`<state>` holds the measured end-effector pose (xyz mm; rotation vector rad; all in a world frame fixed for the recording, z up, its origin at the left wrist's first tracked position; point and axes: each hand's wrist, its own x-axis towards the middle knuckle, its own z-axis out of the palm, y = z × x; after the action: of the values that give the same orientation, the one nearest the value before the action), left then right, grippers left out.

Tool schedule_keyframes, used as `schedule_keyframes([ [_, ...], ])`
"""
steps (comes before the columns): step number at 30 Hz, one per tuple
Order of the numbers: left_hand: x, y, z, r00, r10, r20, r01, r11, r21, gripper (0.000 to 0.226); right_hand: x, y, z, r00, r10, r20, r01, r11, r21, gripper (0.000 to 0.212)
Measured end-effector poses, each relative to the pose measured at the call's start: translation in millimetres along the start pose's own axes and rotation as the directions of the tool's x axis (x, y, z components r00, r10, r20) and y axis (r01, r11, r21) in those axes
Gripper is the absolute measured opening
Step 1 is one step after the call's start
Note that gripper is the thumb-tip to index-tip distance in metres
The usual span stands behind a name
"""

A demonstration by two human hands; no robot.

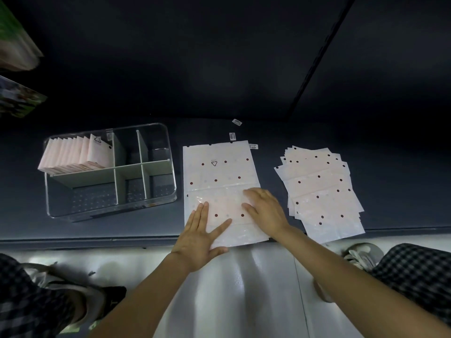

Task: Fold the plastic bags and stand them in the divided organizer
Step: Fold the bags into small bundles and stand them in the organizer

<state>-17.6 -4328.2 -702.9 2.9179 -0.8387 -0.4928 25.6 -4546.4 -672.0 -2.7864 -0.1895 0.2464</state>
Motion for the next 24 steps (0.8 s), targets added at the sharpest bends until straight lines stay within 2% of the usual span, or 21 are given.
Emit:
schedule_keyframes([
  [3, 0.0, -5.2, -1.4, 1.000, 0.025, 0.016, -0.024, 0.999, -0.046, 0.066, 24.3, -22.3, -4.4, 0.989, -0.085, 0.125, 0.078, 0.995, 0.058, 0.037],
  [10, -1.1, -21.4, -3.1, 0.999, 0.052, 0.007, -0.050, 0.978, -0.201, 0.059, 46.4, -32.9, -3.8, 0.925, 0.036, 0.377, -0.051, 0.998, 0.030, 0.033],
  [13, 0.1, -19.7, -9.1, 0.999, 0.005, -0.036, -0.016, 0.955, -0.297, 0.052, 46.1, -35.2, -6.0, 0.921, 0.038, 0.389, -0.025, 0.999, -0.039, 0.014],
  [16, -1.6, -13.0, -17.5, 0.975, -0.141, -0.171, 0.045, 0.882, -0.470, 0.048, 40.0, -35.3, -6.8, 0.922, 0.039, 0.385, -0.043, 0.999, 0.003, 0.027],
  [18, -3.3, -5.1, -24.6, 0.904, -0.347, -0.252, 0.115, 0.762, -0.637, 0.045, 33.5, -33.3, -8.1, 0.930, 0.066, 0.362, -0.117, 0.986, 0.120, 0.019],
  [20, -2.4, 7.3, -32.7, 0.776, -0.587, -0.231, 0.179, 0.556, -0.812, 0.039, 25.9, -31.2, -9.5, 0.931, 0.128, 0.341, -0.234, 0.927, 0.292, 0.020],
  [22, 0.6, 21.3, -40.2, 0.691, -0.723, -0.031, 0.185, 0.218, -0.958, 0.033, 16.4, -32.6, -10.5, 0.920, 0.196, 0.339, -0.344, 0.817, 0.463, 0.024],
  [24, 4.7, 31.7, -46.8, 0.694, -0.678, 0.242, 0.186, -0.156, -0.970, 0.033, 6.3, -35.3, -8.8, 0.901, 0.243, 0.359, -0.424, 0.665, 0.614, 0.022],
])
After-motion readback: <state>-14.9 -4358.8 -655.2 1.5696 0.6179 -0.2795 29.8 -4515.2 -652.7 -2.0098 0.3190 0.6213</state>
